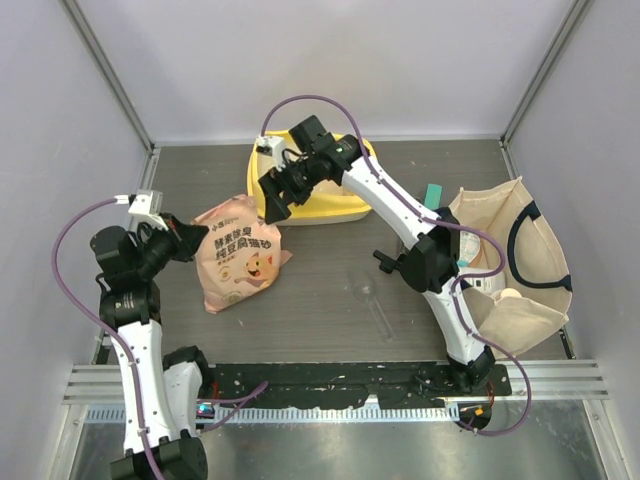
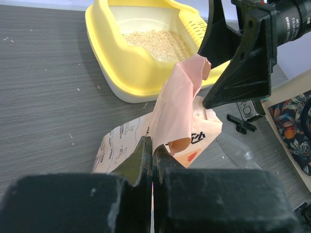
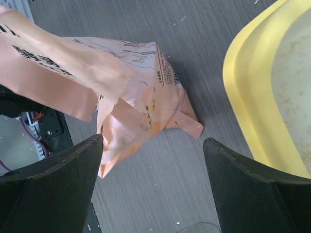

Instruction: Fill the litter box with clean litter

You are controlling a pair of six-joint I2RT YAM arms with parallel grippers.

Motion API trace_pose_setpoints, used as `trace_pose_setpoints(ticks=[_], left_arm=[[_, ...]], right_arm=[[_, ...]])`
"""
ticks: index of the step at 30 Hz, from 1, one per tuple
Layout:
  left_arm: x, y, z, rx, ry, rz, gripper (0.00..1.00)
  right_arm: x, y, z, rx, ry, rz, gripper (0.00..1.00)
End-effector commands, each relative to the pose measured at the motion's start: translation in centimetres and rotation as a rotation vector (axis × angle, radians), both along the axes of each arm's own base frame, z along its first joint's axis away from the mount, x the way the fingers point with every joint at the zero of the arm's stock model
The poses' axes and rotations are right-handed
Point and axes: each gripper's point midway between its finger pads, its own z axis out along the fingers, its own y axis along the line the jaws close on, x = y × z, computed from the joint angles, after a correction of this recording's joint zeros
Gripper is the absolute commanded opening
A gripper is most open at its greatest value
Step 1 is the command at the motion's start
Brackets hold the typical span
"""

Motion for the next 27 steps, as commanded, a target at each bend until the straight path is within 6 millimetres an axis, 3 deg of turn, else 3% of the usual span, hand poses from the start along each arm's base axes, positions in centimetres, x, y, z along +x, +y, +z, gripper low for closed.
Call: trace_pose_setpoints(ticks=[1,4,12,20,27], left_arm=[[-0.6,-0.6,5.0,0.067,-0.204,-0.031,0.0],[-0.8,-0.6,4.9,0.064,-0.202,-0.024,0.0],[-0.7,-0.3,5.1,0.076,-0.205,-0.01,0.0],[-0.5,-0.2,4.9,0.09,-0.208,-0.015,0.0],[-0.6,-0.2,4.7,0.104,-0.214,-0.018,0.0]], right_arm=[[-0.2,0.2,0.0,-0.015,0.0,-0.016,0.88],[-0.8,0.1,0.0,-0.018,0.011,0.007,0.84],[-1.3,0.0,-0.7,-0.038,0.054,0.033,0.53],[-2.7,0.3,0.5,0.013,0.048,0.133,0.52],[-3.1,0.2,0.8,0.04,0.107,0.127,0.57]])
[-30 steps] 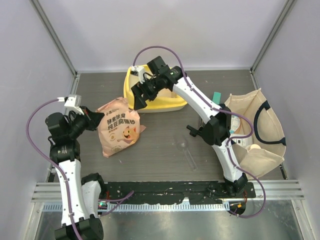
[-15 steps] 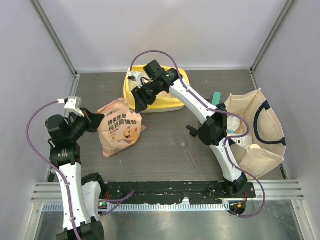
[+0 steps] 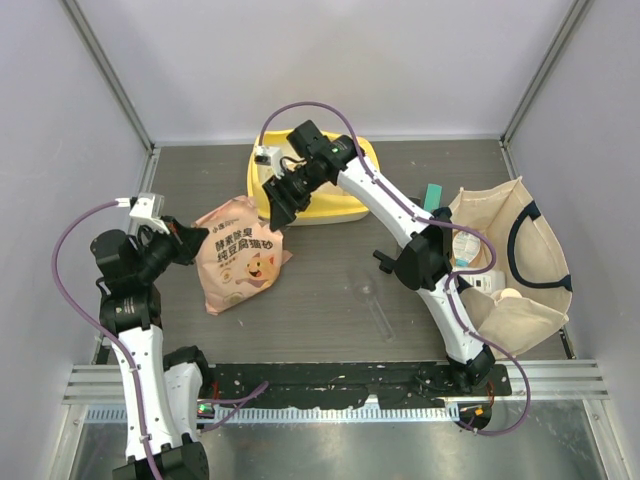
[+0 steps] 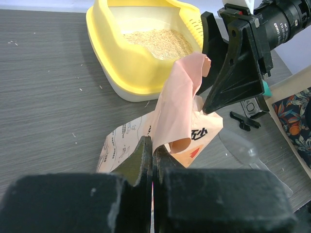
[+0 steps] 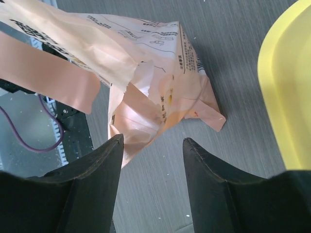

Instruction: Fill the litter box with clean litter

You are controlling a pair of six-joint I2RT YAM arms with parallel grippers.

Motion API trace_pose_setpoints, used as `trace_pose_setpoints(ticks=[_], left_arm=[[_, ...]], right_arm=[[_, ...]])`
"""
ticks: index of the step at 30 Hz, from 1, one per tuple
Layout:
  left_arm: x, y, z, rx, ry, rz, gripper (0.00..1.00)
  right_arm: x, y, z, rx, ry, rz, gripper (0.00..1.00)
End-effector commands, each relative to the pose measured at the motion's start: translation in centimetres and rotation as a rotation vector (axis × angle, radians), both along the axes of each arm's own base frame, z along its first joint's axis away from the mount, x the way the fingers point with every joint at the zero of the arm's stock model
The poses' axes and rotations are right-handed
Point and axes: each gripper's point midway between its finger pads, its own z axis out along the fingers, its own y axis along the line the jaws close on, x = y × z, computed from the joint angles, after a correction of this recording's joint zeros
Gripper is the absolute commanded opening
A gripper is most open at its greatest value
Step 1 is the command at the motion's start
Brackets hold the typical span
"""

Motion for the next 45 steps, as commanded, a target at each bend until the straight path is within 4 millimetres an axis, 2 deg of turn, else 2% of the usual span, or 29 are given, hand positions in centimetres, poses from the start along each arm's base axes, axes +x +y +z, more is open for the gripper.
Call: trace_pose_setpoints(ticks=[1,6,12,19,22,26,27,28,31,32,34,36,38,39,41,42,45], left_arm=[[0.2,-0.2,4.5,0.074,-0.194,-0.024,0.0],[0.0,-0.2,4.2,0.076,-0.195,-0.022,0.0],[-0.4,-0.4,4.0,0.076,-0.193,-0.025,0.0],[-0.7,-0.7,4.0,0.071,-0.195,-0.035,0.0],[-0.7,-0.7,4.0,0.074,-0.198,-0.036,0.0],[-0.8,-0.8,4.1,0.077,-0.199,-0.039,0.0],[-0.8,-0.8,4.0,0.078,-0.197,-0.039,0.0],[-0.8,-0.8,4.0,0.078,-0.197,-0.039,0.0],[-0.7,-0.6,4.2,0.091,-0.205,-0.033,0.0],[-0.7,-0.5,4.3,0.099,-0.21,-0.026,0.0],[-0.4,-0.3,4.3,0.12,-0.218,-0.024,0.0],[-0.2,-0.1,4.5,0.139,-0.228,-0.024,0.0],[-0.1,-0.4,4.8,0.142,-0.233,-0.052,0.0],[-0.5,-1.2,4.5,0.137,-0.218,-0.106,0.04],[-0.8,-1.8,4.9,0.157,-0.212,-0.165,0.12],[-1.2,-2.1,4.3,0.145,-0.175,-0.188,0.29],[-1.5,-2.6,4.1,0.167,-0.154,-0.251,0.61]], right_arm=[[-0.5,-0.1,2.4,0.066,0.032,0.009,0.57],[-1.0,0.3,1.8,0.083,0.105,0.013,0.54],[-1.4,0.7,0.6,0.073,0.175,0.0,0.39],[-0.7,1.2,0.8,0.088,0.177,-0.037,0.39],[-0.7,1.5,0.9,0.096,0.182,-0.036,0.35],[-1.0,1.5,1.2,0.106,0.189,-0.021,0.2],[-0.9,1.5,1.2,0.106,0.178,-0.019,0.04],[-0.8,1.3,1.4,0.1,0.166,-0.027,0.01],[0.6,0.6,2.1,0.077,0.089,-0.088,0.01],[1.2,0.2,3.4,0.082,0.049,-0.121,0.01],[3.3,-1.0,4.3,0.047,-0.049,-0.223,0.01],[4.0,-2.2,6.2,0.045,-0.115,-0.276,0.01],[4.9,-3.3,6.6,0.027,-0.148,-0.323,0.01],[4.8,-3.7,7.4,0.035,-0.159,-0.33,0.01],[4.6,-4.1,7.2,0.038,-0.121,-0.341,0.01],[4.5,-4.2,7.1,0.035,-0.118,-0.338,0.01],[4.3,-4.3,6.3,0.023,-0.097,-0.324,0.01]])
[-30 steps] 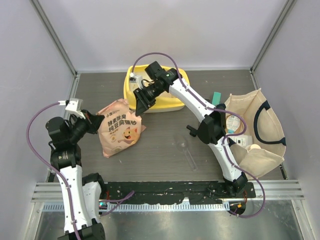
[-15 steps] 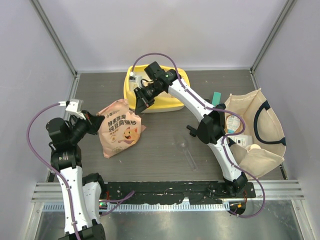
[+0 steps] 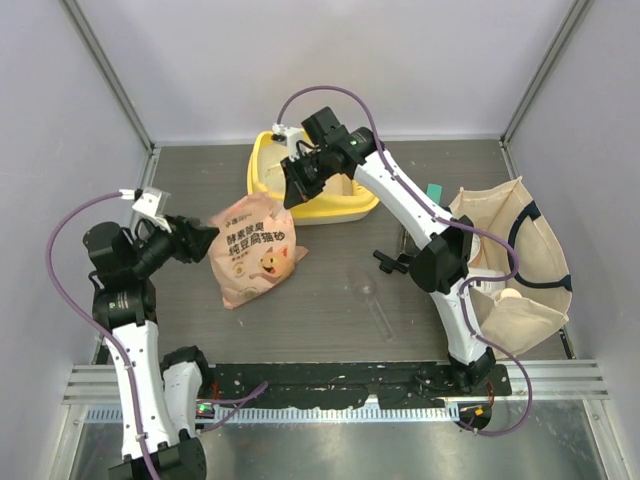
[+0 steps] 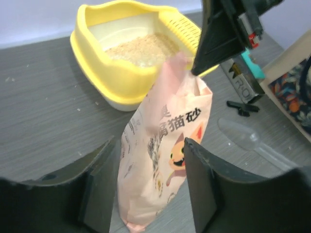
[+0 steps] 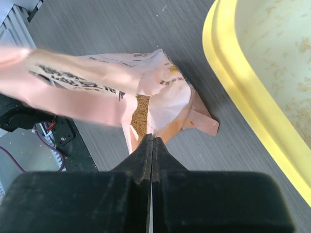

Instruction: Fill the litter box with clean litter

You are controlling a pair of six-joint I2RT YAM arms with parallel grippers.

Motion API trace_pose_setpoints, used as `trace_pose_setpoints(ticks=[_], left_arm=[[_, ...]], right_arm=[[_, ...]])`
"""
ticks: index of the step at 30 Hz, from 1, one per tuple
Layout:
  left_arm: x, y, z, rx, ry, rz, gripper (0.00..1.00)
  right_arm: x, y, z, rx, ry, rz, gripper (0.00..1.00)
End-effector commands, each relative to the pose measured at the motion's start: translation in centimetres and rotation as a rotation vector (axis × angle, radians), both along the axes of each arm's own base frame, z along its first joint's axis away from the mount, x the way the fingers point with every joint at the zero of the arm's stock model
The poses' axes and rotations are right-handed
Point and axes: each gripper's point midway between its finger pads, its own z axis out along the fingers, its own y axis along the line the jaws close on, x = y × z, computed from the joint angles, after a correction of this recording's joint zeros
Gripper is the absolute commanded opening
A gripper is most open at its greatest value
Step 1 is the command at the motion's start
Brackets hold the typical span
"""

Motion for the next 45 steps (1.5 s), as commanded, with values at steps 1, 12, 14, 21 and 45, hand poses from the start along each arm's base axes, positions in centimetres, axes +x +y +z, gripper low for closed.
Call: trace_pose_setpoints(ticks=[1,12,14,21,45], left_arm=[[-0.8,-1.2,3.2,0.098,-0.105,-0.13,0.64],[4.2,-0.7,4.1,0.23,-0.093,-0.258,0.83],[4.7,-0.6,4.6,0.258,-0.09,-0.272,0.83],[6.7,0.3,4.3,0.321,-0.091,-0.289,0.84],[9.1,-0.5,1.4,0.445,-0.044,-0.417,0.86]], right_arm=[[1.5,-1.4,3.1,0.041,-0.079,-0.058,0.01],[3.0,-0.8,3.7,0.076,-0.069,-0.142,0.51],[2.8,-0.3,3.5,0.087,-0.049,-0.127,0.63],[3.4,1.4,3.1,0.127,-0.028,-0.127,0.73],[1.4,3.2,-1.3,0.084,0.082,-0.043,0.27]])
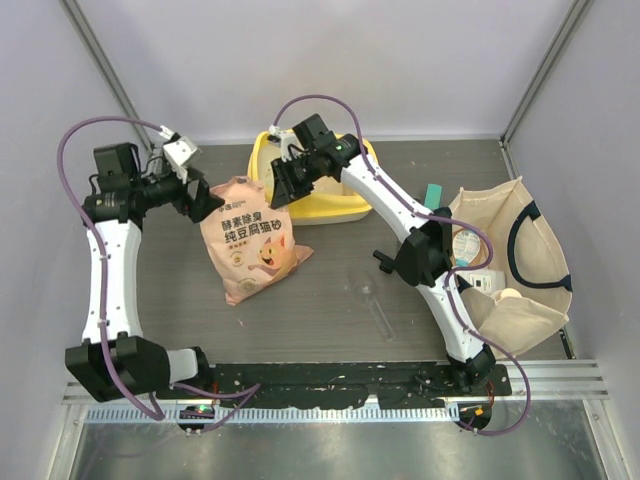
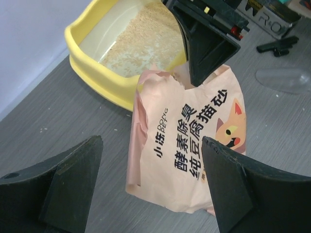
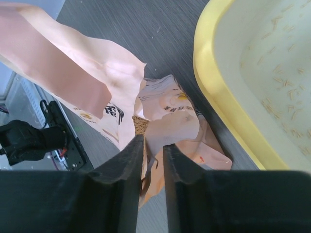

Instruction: Fill the litter box with clean litter

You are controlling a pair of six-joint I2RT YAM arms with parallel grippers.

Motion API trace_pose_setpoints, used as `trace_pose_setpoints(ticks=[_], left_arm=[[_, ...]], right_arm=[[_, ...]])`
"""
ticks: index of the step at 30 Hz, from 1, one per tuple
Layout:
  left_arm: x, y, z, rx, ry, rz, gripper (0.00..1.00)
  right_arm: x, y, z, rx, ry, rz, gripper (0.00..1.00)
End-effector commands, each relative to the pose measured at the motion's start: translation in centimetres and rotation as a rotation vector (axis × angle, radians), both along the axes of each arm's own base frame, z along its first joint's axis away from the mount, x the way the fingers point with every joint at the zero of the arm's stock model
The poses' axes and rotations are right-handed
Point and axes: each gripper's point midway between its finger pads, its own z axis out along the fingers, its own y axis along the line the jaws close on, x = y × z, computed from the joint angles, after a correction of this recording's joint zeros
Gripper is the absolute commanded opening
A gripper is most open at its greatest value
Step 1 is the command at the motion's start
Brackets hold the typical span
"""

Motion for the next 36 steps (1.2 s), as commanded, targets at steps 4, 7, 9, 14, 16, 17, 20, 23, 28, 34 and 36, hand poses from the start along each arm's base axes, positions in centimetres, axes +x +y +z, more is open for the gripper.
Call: trace_pose_setpoints(ticks=[4,7,9,14,16,17,20,23,28,34,36], left_arm=[[2.1,-1.0,-2.4,0.13,0.018,-0.114,0.86],[2.9,-1.4,-3.3,0.161,0.032,-0.128,0.86],[3.3,-1.4,-4.1,0.181,0.043,-0.126,0.86],[4.0,-1.8,-5.2,0.204,0.061,-0.128,0.79],[3.3,-2.2,-5.1,0.192,0.093,-0.156,0.57],[2.7,-2.6,-4.7,0.169,0.105,-0.186,0.47],[-0.6,-3.6,-3.6,0.151,0.175,-0.289,0.13],[-4.5,-4.8,-2.9,0.094,0.228,-0.38,0.0],[-7.7,-6.0,0.4,0.057,0.024,-0.374,0.0],[-7.7,-5.8,3.6,0.12,-0.415,-0.267,0.0],[-8.4,-5.9,3.6,0.129,-0.476,-0.27,0.0]], right_arm=[[-1.7,-0.8,1.3,-0.025,-0.031,0.043,0.07],[-1.5,-1.1,1.5,-0.037,-0.061,0.045,0.01],[-1.4,-1.2,1.6,-0.046,-0.082,0.047,0.01],[-1.7,-1.1,2.5,-0.053,-0.132,0.059,0.01],[-1.4,-1.2,2.9,-0.077,-0.171,0.037,0.01],[-1.1,-1.6,3.6,-0.087,-0.198,0.013,0.01],[0.2,-3.2,4.4,-0.154,-0.266,-0.103,0.01],[0.5,-4.6,4.6,-0.222,-0.307,-0.174,0.01],[0.2,-6.7,3.9,-0.359,-0.377,-0.259,0.01],[0.2,-10.3,4.5,-0.489,-0.444,-0.366,0.01],[0.1,-11.1,3.8,-0.506,-0.423,-0.373,0.01]])
